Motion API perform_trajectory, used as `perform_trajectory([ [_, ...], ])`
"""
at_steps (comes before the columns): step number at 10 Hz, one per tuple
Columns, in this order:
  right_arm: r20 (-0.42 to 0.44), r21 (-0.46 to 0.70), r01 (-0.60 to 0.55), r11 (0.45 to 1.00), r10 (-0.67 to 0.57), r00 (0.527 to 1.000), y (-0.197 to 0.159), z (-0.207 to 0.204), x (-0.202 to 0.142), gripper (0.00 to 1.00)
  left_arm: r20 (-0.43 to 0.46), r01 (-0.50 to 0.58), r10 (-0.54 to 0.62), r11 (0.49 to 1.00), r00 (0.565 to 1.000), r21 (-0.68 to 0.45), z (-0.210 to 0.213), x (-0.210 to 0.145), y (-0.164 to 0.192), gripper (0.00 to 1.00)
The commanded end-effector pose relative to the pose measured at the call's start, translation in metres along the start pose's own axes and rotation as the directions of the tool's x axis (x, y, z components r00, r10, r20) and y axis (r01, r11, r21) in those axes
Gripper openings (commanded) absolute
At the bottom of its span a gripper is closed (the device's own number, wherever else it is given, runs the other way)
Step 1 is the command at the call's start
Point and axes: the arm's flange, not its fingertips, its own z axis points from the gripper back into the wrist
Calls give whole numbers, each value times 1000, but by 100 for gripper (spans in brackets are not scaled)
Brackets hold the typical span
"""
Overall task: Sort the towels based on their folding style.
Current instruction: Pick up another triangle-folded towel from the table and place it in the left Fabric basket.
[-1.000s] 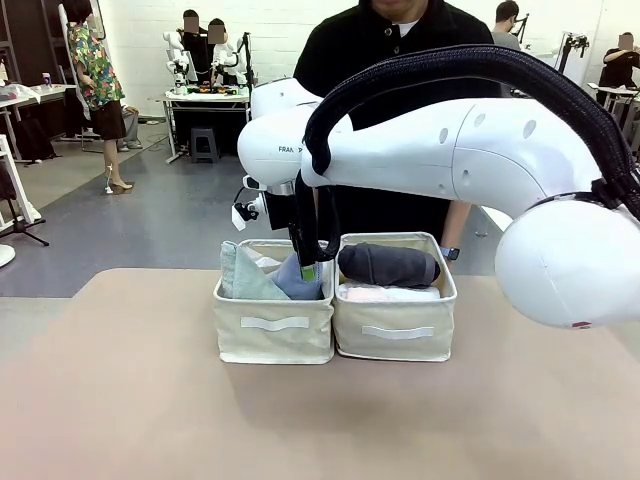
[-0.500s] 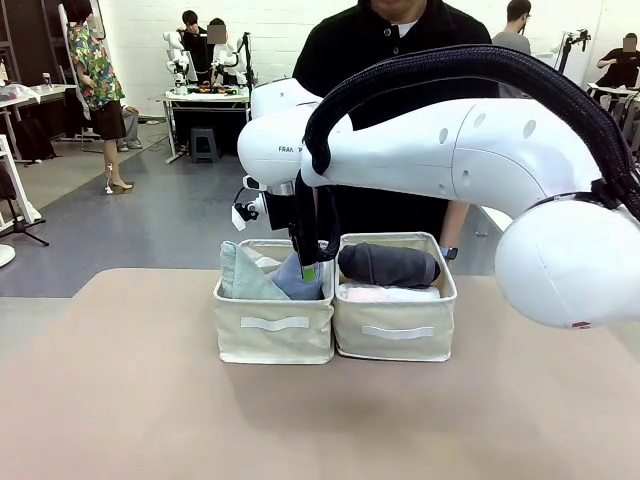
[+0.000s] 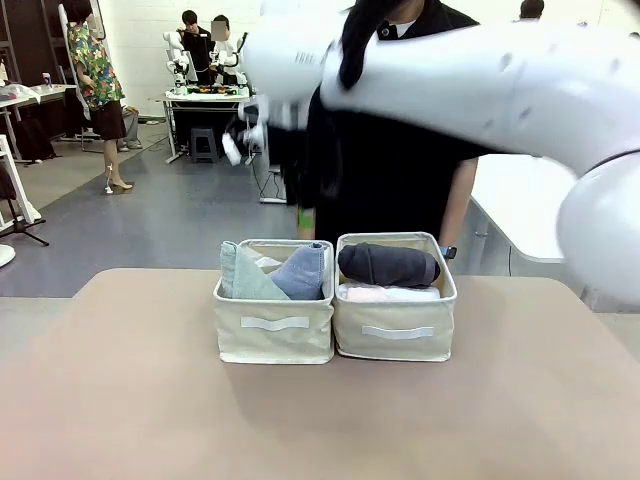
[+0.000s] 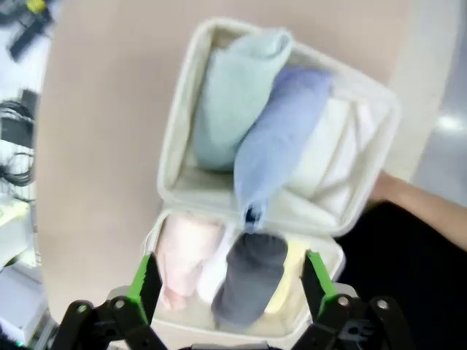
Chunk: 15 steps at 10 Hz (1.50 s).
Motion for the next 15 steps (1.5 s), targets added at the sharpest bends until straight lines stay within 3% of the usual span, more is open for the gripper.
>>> perform_trajectory([
  [1, 14, -11, 118, 993, -118, 993, 79, 20, -70, 100, -10, 3, -3, 1000, 1000, 10, -1, -1, -2, 100],
  [6, 117, -17, 407, 913, -403, 908, 218, 22, -198, 100, -10, 3, -3, 1000, 1000, 10, -1, -1, -2, 100],
  [7, 142, -10, 450, 893, -444, 885, 224, 15, -213, 100, -10, 3, -3, 1000, 1000, 10, -1, -1, -2, 100],
  [10, 79, 72, 570, 818, -575, 815, 190, 0, -225, 100, -10, 3, -3, 1000, 1000, 10, -1, -1, -2, 100],
  [11, 117, 46, 499, 865, -501, 858, 222, 11, -239, 100, -10, 3, -3, 1000, 1000, 10, -1, -1, -2, 100],
  [15, 117, 46, 499, 865, -501, 858, 222, 11, -239, 100, -10, 3, -3, 1000, 1000, 10, -1, -1, -2, 100],
])
